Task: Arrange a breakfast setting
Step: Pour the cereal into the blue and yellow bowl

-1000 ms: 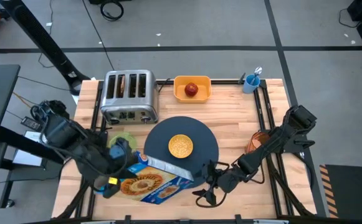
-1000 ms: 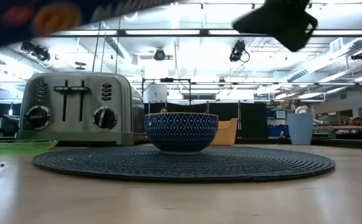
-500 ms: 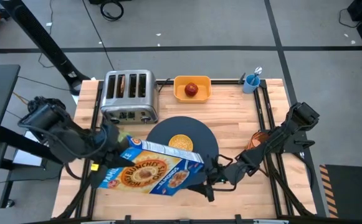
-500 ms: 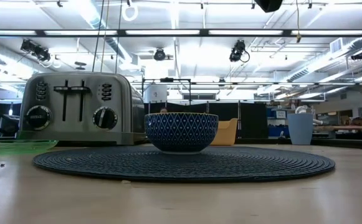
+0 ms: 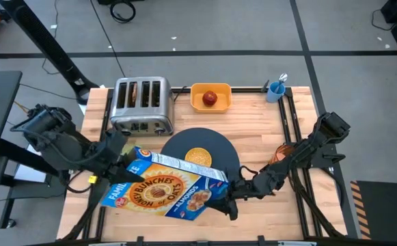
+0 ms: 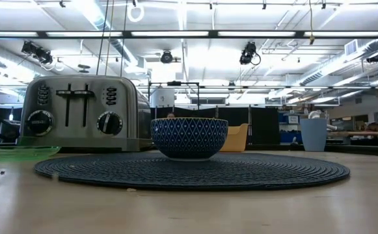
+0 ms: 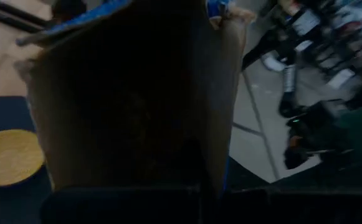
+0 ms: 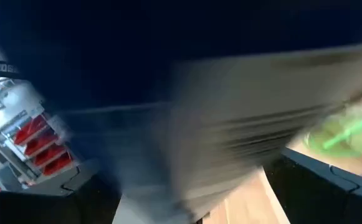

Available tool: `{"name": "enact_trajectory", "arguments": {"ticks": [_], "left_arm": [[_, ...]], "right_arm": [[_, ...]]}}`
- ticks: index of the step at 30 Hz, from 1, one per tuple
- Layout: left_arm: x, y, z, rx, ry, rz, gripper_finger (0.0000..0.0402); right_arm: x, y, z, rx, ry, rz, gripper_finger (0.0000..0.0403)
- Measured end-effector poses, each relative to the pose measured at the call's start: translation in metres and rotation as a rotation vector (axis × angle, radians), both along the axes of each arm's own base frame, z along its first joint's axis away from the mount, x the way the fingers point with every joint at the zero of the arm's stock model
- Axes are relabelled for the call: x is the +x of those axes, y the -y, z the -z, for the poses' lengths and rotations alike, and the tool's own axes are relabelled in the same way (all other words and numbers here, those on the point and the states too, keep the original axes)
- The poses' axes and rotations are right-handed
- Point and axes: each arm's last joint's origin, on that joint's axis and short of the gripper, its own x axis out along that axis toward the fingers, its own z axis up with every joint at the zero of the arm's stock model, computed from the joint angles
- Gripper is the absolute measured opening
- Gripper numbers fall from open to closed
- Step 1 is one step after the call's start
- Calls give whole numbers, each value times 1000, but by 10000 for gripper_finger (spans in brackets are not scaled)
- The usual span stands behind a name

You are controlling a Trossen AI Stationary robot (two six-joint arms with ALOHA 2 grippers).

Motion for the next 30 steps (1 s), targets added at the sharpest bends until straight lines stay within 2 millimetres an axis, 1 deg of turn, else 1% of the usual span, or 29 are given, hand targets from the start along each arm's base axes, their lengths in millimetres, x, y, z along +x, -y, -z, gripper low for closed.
{"name": "enact_trajectory", "arguments": {"ticks": [8,13,16,21,30], "left_arm": [[-2,-2,1,8,-8,3,1],[1,-6,0,30,0,-33,1],[1,-9,0,44,7,-45,1],[3,-12,-1,65,18,-52,1],[2,-17,-3,79,40,-65,3]], "right_arm": [[2,11,-18,11,174,52,360],[6,18,-20,6,196,61,355],[8,22,-21,5,203,68,346],[8,24,-23,13,226,75,313],[9,26,-24,-22,237,85,230]]}}
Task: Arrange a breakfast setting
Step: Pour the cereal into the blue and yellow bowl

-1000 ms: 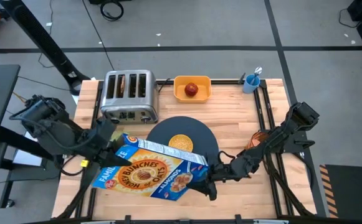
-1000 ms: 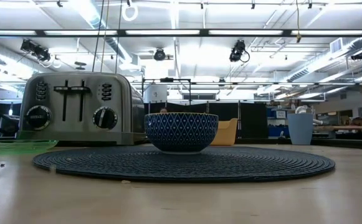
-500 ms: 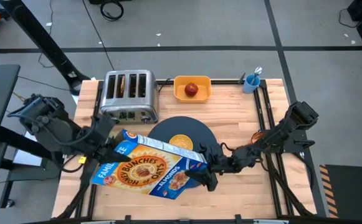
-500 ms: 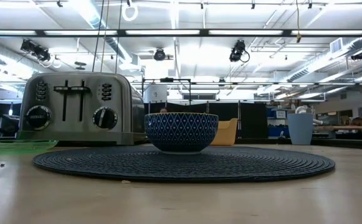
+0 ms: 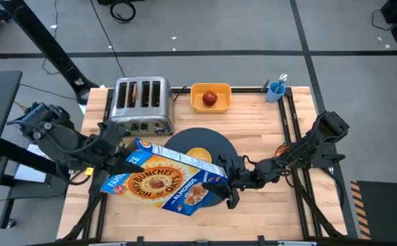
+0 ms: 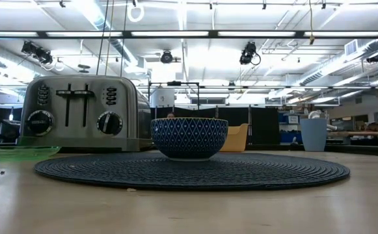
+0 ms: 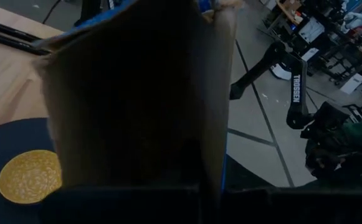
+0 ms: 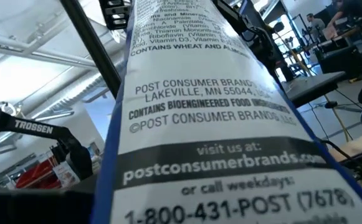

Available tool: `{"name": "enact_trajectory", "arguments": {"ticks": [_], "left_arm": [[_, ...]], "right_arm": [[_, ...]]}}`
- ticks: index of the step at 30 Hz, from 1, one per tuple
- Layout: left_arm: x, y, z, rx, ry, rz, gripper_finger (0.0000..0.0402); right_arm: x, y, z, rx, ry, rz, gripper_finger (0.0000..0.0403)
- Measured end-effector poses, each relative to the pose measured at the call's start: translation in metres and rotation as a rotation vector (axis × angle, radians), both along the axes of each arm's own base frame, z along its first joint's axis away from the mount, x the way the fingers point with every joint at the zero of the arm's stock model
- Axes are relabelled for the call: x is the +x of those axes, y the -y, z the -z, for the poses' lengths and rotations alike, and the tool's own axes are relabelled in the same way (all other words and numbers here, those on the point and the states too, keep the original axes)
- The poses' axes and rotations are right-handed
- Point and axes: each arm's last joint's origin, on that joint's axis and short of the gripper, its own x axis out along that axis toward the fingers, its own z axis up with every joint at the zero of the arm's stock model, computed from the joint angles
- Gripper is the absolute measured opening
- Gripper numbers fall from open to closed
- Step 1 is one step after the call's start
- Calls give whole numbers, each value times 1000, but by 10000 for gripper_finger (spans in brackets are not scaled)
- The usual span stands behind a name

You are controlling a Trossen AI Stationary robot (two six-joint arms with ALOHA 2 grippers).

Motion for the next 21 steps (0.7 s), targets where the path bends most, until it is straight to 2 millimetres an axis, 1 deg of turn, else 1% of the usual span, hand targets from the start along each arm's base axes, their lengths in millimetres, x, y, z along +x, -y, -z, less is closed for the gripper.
{"name": "enact_trajectory", "arguments": {"ticks": [4,8,10,17,21], "left_arm": [[0,0,0,1,2,-4,5],[0,0,0,-2,2,-5,8],[-1,-1,0,-14,-1,-9,15],[-8,-7,-4,-54,14,-21,79],[-25,-17,-14,-142,37,53,107]], "right_arm": [[0,0,0,-20,0,7,210],[0,0,0,-37,0,14,205],[0,0,0,-48,-1,21,204],[1,0,1,-91,-12,47,203],[-5,-5,-3,-107,-6,33,202]]}}
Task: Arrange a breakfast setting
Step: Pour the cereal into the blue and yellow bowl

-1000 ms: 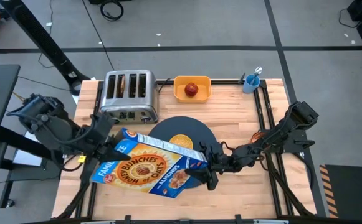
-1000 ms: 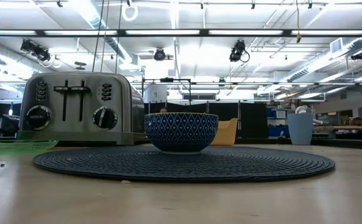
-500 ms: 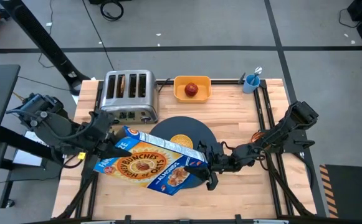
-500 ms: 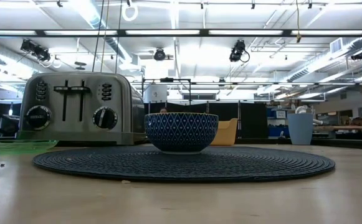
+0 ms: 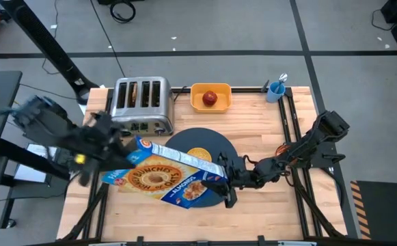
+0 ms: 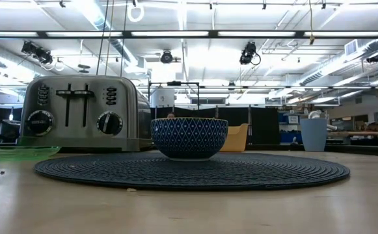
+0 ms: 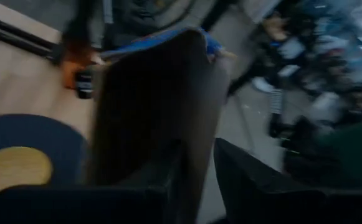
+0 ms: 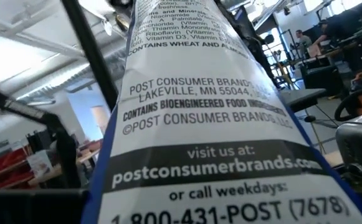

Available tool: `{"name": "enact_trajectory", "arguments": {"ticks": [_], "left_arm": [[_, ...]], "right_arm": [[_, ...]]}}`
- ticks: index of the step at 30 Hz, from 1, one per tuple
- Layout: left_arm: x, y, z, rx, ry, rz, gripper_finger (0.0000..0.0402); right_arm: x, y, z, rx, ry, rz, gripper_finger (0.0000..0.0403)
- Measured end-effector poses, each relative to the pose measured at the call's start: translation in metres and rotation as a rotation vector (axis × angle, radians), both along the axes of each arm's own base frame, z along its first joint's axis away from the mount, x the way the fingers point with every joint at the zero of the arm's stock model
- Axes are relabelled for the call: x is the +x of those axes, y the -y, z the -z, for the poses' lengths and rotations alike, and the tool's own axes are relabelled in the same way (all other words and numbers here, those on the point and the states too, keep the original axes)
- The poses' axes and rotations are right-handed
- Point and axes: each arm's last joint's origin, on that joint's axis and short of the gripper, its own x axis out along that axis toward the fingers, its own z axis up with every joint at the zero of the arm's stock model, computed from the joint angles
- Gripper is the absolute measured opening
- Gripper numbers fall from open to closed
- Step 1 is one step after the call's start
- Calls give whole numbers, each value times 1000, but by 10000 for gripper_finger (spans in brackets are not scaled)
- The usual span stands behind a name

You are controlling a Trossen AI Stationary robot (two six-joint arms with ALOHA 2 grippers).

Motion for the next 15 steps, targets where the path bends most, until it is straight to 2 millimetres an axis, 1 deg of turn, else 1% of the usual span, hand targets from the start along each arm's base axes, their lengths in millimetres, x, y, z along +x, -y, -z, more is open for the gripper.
{"name": "enact_trajectory", "arguments": {"ticks": [3,6,10,15], "left_arm": [[-15,-7,-10,-82,49,70,113],[-32,-14,-18,-96,115,110,112],[-46,-26,-18,-11,138,29,103],[-46,-31,-6,147,75,-119,94]], "right_arm": [[-11,-3,-2,1,4,-14,202],[-28,-3,-4,3,-2,-2,202],[-56,-1,-13,7,-20,4,202],[-93,0,-28,4,-103,18,202]]}}
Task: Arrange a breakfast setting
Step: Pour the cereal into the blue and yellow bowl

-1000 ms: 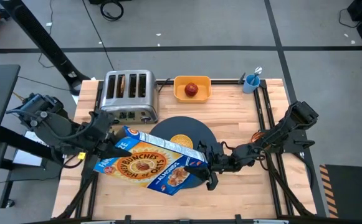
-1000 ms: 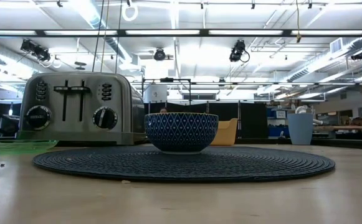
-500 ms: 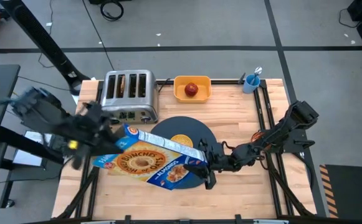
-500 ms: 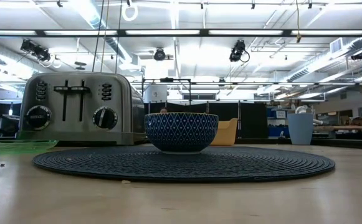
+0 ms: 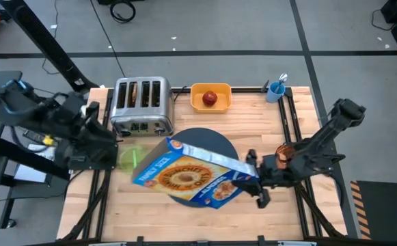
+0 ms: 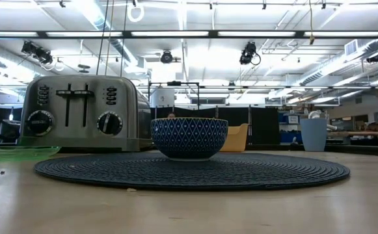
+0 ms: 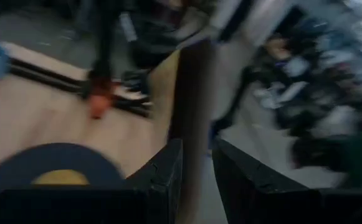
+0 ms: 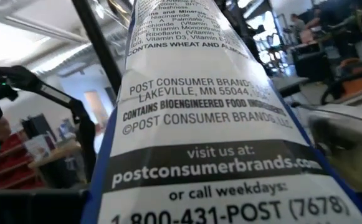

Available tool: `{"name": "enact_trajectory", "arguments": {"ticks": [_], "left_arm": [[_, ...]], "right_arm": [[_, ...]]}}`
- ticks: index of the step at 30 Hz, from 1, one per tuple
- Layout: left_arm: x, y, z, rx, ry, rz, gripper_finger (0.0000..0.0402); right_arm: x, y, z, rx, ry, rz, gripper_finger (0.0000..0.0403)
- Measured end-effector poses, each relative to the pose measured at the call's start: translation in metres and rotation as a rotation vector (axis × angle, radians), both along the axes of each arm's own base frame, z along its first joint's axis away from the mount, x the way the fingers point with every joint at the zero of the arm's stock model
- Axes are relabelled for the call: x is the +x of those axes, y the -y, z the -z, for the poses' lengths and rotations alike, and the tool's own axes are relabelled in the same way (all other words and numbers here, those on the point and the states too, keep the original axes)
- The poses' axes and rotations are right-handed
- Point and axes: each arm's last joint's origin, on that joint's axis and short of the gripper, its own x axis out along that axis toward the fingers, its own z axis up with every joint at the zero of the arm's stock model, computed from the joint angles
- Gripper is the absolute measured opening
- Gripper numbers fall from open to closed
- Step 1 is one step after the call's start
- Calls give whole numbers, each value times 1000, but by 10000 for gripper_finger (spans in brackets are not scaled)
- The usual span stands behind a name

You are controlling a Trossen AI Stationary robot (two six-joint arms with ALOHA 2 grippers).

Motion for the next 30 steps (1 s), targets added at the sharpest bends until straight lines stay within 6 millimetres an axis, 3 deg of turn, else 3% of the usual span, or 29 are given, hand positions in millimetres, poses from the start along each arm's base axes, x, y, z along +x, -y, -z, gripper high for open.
{"name": "enact_trajectory", "arguments": {"ticks": [7,14,21,30], "left_arm": [[8,0,21,181,-142,-131,94],[22,9,33,171,-225,-239,94],[58,36,48,135,-246,-408,94],[110,69,82,93,-346,-529,94]], "right_arm": [[-53,8,-22,20,-81,16,202],[-92,13,-31,13,-121,-34,202],[-122,15,-26,-33,-194,-125,202],[-154,31,-12,-62,-282,-125,202]]}}
